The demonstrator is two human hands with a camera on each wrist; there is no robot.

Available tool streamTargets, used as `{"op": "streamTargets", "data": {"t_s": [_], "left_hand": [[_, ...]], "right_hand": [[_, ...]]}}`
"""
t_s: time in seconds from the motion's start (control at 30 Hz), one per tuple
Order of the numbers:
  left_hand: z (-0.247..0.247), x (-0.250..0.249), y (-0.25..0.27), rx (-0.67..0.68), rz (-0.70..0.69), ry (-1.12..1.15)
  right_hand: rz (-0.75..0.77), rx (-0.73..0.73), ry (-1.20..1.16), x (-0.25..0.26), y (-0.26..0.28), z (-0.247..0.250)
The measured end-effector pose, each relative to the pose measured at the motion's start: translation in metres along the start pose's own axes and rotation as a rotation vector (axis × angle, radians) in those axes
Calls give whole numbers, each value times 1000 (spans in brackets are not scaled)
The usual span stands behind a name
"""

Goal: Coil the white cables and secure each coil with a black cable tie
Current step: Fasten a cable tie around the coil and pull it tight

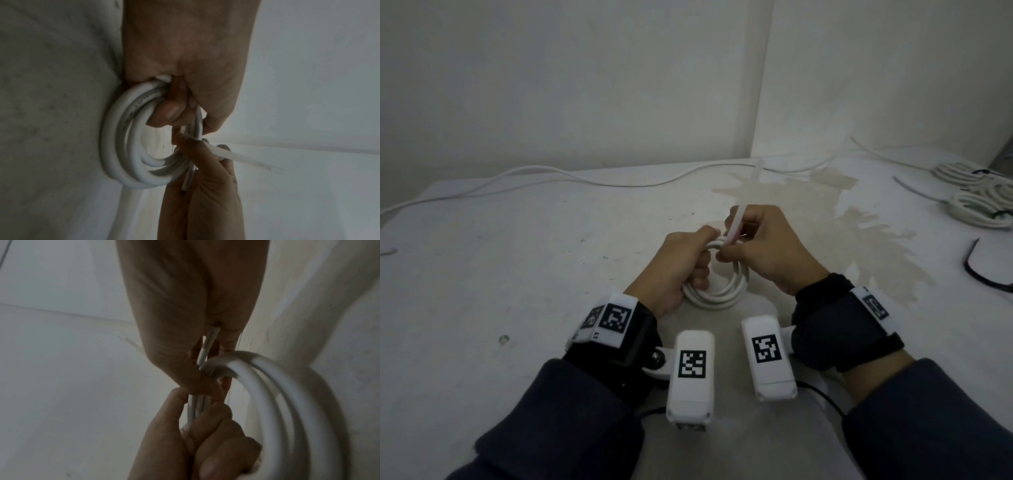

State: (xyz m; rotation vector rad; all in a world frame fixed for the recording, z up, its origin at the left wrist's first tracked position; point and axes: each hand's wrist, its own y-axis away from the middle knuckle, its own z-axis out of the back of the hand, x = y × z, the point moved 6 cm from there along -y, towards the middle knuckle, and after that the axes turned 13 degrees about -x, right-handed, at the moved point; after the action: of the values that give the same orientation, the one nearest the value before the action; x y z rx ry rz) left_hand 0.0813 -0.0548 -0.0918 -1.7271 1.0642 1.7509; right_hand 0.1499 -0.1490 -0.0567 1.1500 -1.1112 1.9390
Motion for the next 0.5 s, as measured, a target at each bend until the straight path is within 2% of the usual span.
{"op": "streamTargets", "data": {"t_s": [0.1, 0.27, 0.4, 0.5], "left_hand": [[1, 0, 0, -53, 11, 33], [-1, 1, 0, -47, 24, 28], [3, -1, 0, -93, 11, 66], [6, 0, -3, -138, -12, 100]], "right_hand": [[30, -3, -16, 1, 0, 0], [57, 2, 4, -1, -1, 0], [54, 15, -2, 1, 1, 0], [34, 24, -186, 8, 3, 2]]}}
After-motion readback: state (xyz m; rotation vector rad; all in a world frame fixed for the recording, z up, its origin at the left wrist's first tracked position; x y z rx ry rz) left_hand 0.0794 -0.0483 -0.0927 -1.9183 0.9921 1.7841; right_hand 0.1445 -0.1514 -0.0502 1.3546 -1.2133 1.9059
